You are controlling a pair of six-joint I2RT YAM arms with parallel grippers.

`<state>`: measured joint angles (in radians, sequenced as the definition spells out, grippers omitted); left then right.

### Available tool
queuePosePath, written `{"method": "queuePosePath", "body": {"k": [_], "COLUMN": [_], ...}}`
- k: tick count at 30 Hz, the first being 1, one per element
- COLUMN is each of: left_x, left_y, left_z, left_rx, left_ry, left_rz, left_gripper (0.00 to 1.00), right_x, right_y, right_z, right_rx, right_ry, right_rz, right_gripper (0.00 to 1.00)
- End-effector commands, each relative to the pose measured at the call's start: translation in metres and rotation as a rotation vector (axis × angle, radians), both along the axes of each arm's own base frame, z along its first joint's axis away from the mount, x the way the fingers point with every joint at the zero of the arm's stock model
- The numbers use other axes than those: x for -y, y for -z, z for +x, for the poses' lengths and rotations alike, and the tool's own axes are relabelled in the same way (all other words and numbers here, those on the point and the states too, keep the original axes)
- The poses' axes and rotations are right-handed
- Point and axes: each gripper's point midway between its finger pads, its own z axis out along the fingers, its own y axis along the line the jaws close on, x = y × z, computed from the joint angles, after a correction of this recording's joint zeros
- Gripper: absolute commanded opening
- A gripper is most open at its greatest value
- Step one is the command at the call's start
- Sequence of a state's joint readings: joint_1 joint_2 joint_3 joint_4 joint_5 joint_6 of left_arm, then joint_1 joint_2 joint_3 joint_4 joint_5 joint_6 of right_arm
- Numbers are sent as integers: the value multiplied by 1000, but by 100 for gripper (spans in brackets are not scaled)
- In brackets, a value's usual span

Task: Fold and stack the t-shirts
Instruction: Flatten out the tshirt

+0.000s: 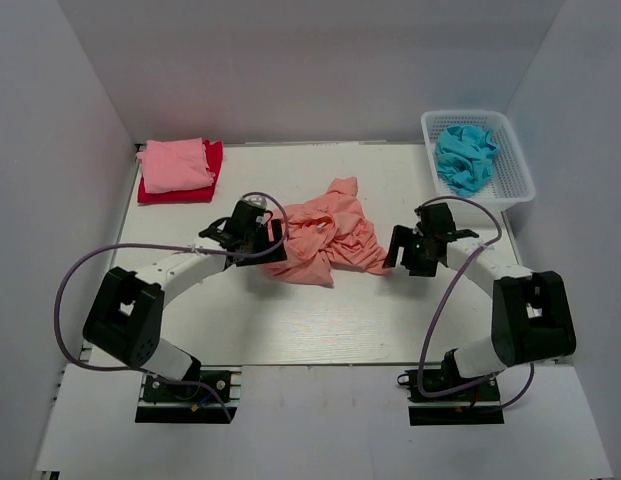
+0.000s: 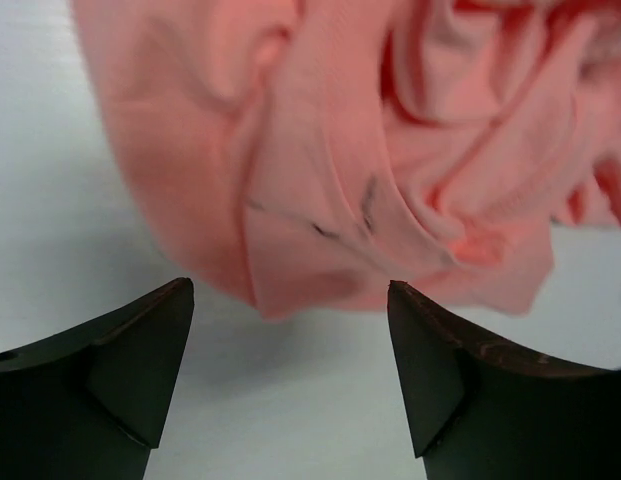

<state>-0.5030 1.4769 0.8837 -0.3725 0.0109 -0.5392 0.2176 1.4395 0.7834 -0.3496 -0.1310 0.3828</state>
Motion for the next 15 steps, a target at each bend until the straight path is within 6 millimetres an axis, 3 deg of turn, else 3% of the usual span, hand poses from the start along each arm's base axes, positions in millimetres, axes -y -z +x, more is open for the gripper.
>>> {"method": "queuePosePath", "body": {"k": [1,2,4,13,15], "left_x": [-28,-26,-16,37,40], "left_y": [0,9,8,0,11], "left_z": [26,28,31,6,2], "left_rx": [54,30,35,54,22], "left_ry": [-91,-70,-25,176,178], "left_rz": [183,197,171,-71,-64], "left_gripper": [87,86,86,81,76], "right_x": [-1,0,-1,-13,-21], "right_y": [4,9,12,24,25], "right_z": [9,9,11,19,21], "right_rx": [-18,-34,-39,-47,-47], "right_ry": [4,1,1,-27,-47], "right_rz": [-42,-54,-71,-64,-51], "right_gripper": [83,83,83,78,76]}}
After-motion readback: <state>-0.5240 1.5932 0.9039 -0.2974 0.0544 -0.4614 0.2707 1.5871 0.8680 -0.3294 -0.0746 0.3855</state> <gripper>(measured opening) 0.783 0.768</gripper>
